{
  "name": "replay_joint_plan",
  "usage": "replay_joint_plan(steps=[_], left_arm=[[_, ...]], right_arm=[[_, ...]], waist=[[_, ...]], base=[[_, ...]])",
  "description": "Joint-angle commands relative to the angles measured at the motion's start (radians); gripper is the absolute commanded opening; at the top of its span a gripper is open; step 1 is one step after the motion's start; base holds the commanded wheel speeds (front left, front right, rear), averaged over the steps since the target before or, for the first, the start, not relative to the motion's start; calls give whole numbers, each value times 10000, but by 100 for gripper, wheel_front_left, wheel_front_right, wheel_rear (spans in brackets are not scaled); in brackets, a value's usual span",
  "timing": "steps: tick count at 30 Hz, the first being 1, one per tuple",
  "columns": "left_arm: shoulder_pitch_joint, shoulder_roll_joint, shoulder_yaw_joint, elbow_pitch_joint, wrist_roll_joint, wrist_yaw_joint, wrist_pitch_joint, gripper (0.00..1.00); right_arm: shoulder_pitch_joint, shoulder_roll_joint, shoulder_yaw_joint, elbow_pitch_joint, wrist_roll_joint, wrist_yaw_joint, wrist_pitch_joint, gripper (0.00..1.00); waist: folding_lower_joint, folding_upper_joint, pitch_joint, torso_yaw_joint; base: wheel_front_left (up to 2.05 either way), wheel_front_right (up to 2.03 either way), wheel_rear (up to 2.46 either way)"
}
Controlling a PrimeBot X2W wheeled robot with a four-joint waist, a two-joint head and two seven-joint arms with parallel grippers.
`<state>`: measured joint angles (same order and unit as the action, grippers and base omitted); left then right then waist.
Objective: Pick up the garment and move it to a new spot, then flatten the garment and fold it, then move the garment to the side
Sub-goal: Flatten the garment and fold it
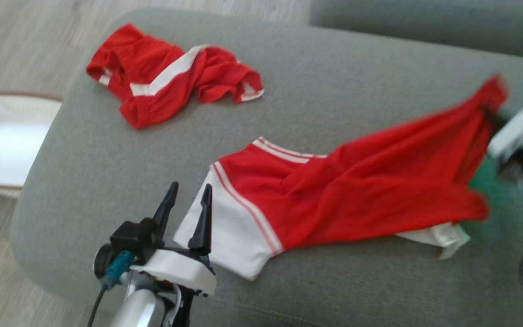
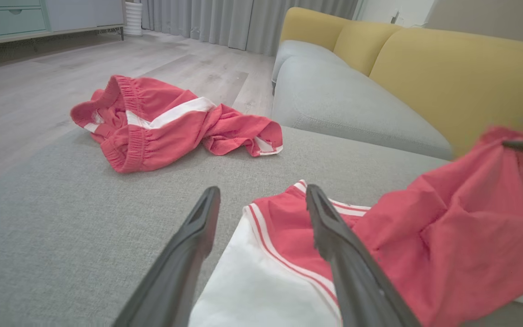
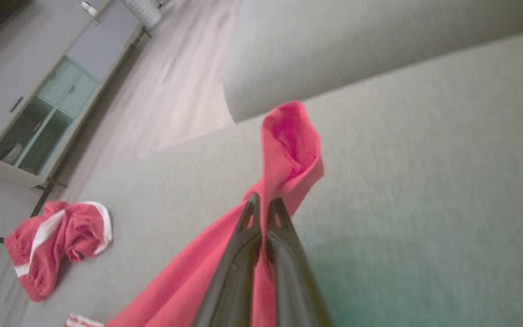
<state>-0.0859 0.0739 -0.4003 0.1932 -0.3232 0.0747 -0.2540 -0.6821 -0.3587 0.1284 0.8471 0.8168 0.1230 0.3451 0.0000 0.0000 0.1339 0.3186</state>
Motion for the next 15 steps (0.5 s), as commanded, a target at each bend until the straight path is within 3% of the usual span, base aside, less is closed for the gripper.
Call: replay_joint_plan(steps=[1, 7, 10, 12, 15], left_arm=[[-456, -78, 388, -409, 116, -44, -78, 100], [-731, -206, 169, -489, 169, -86, -78, 100], [-822, -228, 42, -526, 86, -34, -78, 100], [-848, -231, -38, -546, -43, 44, -78, 100], [-884, -233, -39, -533, -142, 186, -78, 100]], right_arm=[[-731, -319, 255, -426, -68, 77, -124, 0], [-2008, -1050, 683, -399, -277, 77, -624, 0], [-2593, -1420, 807, 224, -599, 77, -1117, 0], [-2782, -1393, 912, 759, -692, 77, -1247, 100], [-2841, -1293, 1105, 1180, -757, 77, -1877, 100]], waist=[[0, 0, 550, 386], [0, 0, 1337, 971], [0, 0, 1572, 1198], [0, 0, 1591, 1244], [0, 0, 1448, 1139]], base=[[0, 0, 0], [0, 0, 0], [0, 0, 0], [0, 0, 0], [0, 0, 0]])
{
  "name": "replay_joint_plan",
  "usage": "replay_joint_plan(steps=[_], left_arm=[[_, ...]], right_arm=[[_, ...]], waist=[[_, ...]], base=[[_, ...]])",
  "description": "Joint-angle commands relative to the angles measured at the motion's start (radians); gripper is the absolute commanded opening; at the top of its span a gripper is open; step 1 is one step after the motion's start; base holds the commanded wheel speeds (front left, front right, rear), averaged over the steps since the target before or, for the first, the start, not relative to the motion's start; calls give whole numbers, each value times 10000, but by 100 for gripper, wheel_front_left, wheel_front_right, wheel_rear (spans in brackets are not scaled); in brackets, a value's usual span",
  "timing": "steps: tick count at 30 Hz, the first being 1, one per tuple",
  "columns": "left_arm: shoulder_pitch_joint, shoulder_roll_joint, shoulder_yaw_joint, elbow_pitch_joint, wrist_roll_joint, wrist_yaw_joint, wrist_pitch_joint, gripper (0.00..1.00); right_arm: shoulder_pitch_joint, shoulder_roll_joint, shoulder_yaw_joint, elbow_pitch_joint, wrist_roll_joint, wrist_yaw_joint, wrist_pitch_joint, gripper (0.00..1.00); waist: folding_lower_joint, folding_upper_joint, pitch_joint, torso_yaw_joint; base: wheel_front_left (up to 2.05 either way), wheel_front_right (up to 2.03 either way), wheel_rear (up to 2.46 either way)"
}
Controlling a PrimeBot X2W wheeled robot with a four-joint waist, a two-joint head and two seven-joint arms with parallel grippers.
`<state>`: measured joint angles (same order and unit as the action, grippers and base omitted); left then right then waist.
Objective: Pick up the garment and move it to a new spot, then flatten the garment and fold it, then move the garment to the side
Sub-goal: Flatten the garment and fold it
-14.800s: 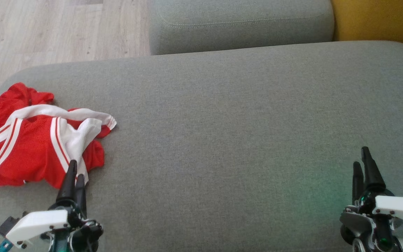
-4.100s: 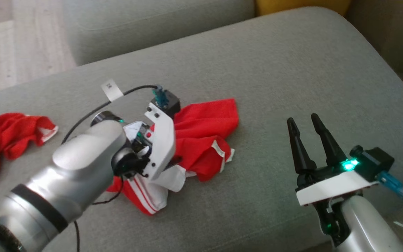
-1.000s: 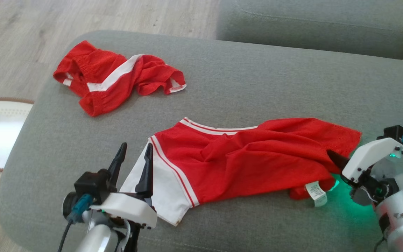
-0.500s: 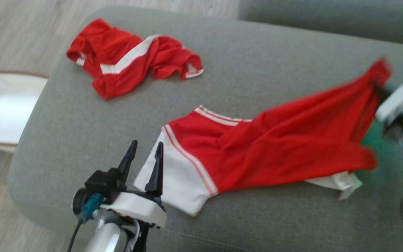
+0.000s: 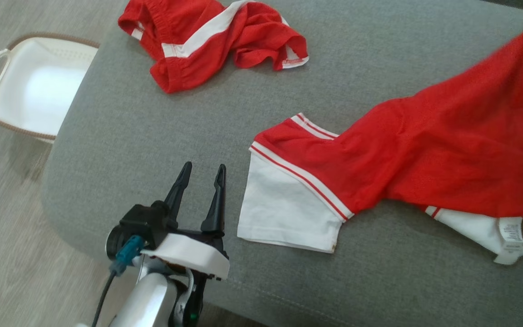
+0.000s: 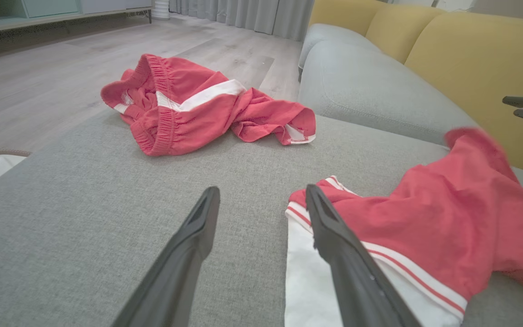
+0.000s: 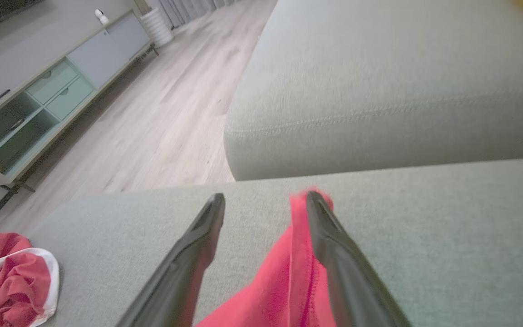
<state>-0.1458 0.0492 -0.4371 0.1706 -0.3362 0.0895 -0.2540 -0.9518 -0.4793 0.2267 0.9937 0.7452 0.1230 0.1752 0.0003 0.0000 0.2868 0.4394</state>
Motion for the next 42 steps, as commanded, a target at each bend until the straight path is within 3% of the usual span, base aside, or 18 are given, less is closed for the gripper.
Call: replay_joint_plan(steps=[1, 9, 16, 26, 33, 42], left_arm=[[-296, 14, 334, -295, -18, 50, -78, 100], [-114, 12, 758, -197, 217, -28, -78, 100], [145, 11, 968, -218, 354, -202, -78, 100], [593, 11, 1230, -360, 451, -276, -78, 100], [489, 11, 1219, -266, 466, -373, -78, 100], [369, 11, 1148, -182, 473, -339, -78, 100]], right_arm=[[-79, -48, 227, -237, -92, 77, -505, 100], [1331, 306, 982, -935, 150, 77, -2833, 100], [3257, 357, 1313, -1214, 712, 77, -2340, 100], [5990, 671, 1363, -2550, 1471, 77, -2107, 100], [5929, 921, 1429, -2770, 1474, 77, -1754, 100], [5159, 1260, 1338, -1737, 1525, 77, -932, 100]], waist=[[-3, 0, -174, -144], [-3, 0, -1199, -1326], [-3, 0, -2013, -2151], [-3, 0, -2442, -2540], [-3, 0, -2394, -2493], [-3, 0, -2024, -2100]], base=[[0, 0, 0], [0, 0, 0], [0, 0, 0], [0, 0, 0], [0, 0, 0], [0, 0, 0]])
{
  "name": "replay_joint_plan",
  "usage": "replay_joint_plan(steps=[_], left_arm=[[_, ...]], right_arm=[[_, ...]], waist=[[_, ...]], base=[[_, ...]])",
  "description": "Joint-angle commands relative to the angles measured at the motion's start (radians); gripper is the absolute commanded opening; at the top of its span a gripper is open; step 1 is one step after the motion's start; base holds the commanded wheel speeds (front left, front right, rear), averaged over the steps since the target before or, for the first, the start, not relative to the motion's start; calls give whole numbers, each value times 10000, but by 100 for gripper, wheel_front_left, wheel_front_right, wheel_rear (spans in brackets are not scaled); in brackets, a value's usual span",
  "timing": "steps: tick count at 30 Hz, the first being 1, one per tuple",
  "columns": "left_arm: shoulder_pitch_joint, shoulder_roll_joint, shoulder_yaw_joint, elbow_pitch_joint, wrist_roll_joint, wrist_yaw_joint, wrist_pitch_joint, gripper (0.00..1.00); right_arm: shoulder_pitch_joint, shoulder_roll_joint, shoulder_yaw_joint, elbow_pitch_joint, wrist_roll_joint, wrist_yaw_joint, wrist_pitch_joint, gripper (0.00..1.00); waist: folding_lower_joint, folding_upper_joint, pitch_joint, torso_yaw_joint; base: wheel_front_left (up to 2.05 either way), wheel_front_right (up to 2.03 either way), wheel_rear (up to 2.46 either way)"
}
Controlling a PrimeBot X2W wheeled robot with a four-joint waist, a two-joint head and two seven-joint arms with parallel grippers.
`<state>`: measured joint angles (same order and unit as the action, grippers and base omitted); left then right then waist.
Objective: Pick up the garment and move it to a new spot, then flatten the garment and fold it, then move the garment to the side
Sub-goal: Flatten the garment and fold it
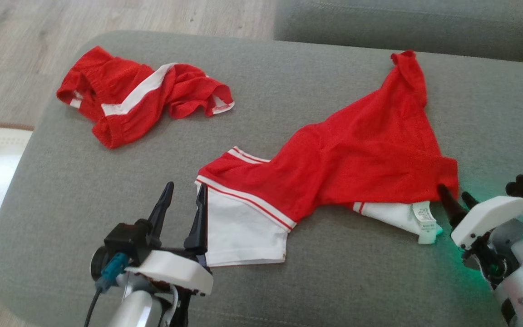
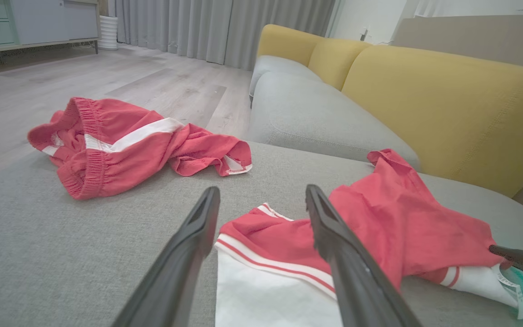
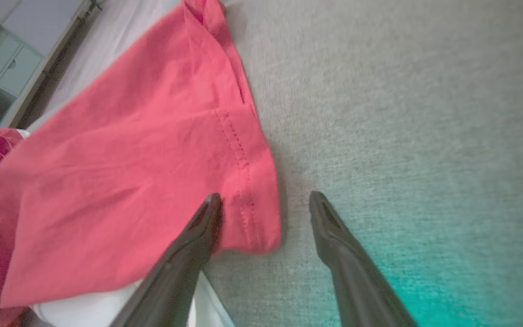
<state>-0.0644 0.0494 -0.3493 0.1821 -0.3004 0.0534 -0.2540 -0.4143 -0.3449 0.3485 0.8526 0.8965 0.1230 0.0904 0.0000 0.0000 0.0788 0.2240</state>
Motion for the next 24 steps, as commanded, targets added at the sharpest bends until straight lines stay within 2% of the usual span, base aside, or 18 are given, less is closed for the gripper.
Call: replay_joint_plan(steps=[1, 2, 3, 5, 6, 11, 17, 20, 24], left_arm=[[-467, 9, 256, -288, 110, 21, -78, 100], [-500, 9, 236, -252, 98, 31, -78, 100], [-510, 9, 240, -239, 93, 40, -78, 100], [-512, 9, 262, -214, 85, 53, -78, 100], [-510, 9, 271, -197, 83, 56, -78, 100], [-442, 9, 352, -108, 80, 89, -78, 100], [-262, 9, 502, -83, 84, 65, -78, 100], [-171, 9, 525, -59, 63, 30, -78, 100], [-75, 9, 544, 1, 40, 30, -78, 100]], right_arm=[[-299, -47, 96, -88, 21, 77, 42, 95], [-449, 13, 92, 422, -26, 77, 316, 77], [-502, 81, 104, 622, -23, 77, 464, 64], [-538, 230, 204, 867, 28, 77, 836, 27], [-535, 284, 243, 914, 79, 77, 969, 0], [-455, 287, 356, 751, 166, 77, 870, 0], [-605, -306, 258, 181, -215, 77, 201, 0], [-528, -657, 194, -163, -368, 77, 451, 0], [-78, -1008, 76, -756, -382, 77, 1366, 0]], waist=[[0, 0, 106, 115], [0, 0, 186, 234], [0, 0, 208, 275], [0, 0, 221, 331], [0, 0, 217, 349], [0, 0, 2, 287], [0, 0, -396, -214], [0, 0, -543, -502], [0, 0, -660, -835]], base=[[0, 0, 0], [0, 0, 0], [0, 0, 0], [0, 0, 0], [0, 0, 0], [0, 0, 0], [0, 0, 0], [0, 0, 0], [0, 0, 0]])
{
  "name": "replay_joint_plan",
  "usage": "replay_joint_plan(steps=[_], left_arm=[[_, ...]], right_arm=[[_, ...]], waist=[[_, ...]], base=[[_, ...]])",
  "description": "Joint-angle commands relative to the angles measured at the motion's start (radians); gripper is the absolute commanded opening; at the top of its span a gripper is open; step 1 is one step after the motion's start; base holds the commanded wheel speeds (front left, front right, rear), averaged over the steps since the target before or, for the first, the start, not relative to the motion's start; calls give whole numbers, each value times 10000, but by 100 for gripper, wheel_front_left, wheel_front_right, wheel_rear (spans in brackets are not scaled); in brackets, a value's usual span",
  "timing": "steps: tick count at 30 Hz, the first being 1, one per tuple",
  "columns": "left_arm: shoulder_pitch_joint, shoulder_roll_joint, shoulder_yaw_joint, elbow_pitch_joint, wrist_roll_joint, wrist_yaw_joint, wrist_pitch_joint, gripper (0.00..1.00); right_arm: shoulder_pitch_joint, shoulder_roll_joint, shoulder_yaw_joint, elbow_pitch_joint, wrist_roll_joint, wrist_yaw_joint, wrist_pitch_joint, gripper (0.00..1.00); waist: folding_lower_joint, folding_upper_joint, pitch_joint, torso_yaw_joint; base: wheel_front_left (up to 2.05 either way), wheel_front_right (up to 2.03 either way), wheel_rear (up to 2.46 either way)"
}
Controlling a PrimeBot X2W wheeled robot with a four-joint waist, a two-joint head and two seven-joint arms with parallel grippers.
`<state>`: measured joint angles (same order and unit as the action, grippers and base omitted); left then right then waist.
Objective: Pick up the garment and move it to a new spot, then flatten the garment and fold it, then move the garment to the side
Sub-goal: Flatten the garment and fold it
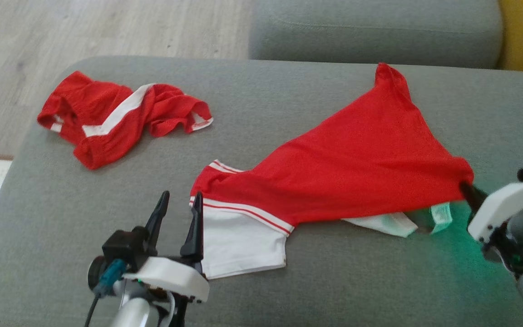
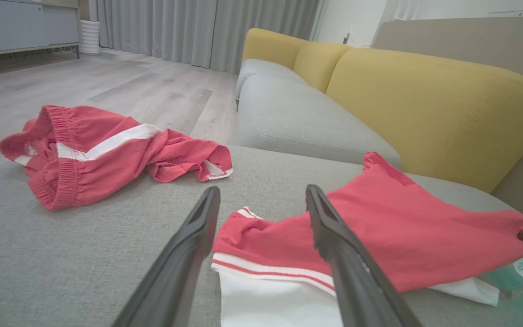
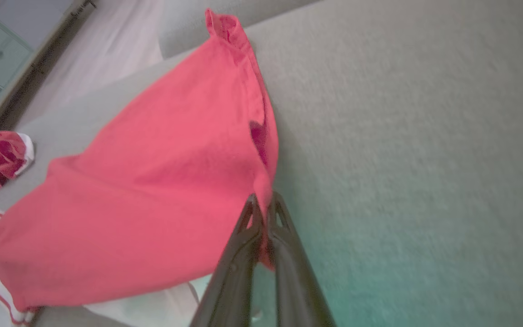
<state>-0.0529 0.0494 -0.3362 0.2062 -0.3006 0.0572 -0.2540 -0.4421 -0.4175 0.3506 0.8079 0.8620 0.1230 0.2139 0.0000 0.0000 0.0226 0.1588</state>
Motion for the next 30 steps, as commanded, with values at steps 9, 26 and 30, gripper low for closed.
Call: replay_joint_plan(steps=[9, 26, 30], left_arm=[[-116, 9, 525, -207, 133, -38, -78, 100], [-81, 329, 1624, -1040, 594, -43, -78, 100], [-71, 440, 2077, -1468, 743, -26, -78, 100]], right_arm=[[1463, -486, -958, -751, -1094, 77, 1348, 0], [2432, 1054, -3667, -4103, -3616, 77, -594, 100], [3107, 1578, -4068, -5840, -4339, 77, -1488, 100]], waist=[[0, 0, -82, -584], [0, 0, -563, -1241], [0, 0, -708, -1399]], base=[[0, 0, 0], [0, 0, 0], [0, 0, 0]])
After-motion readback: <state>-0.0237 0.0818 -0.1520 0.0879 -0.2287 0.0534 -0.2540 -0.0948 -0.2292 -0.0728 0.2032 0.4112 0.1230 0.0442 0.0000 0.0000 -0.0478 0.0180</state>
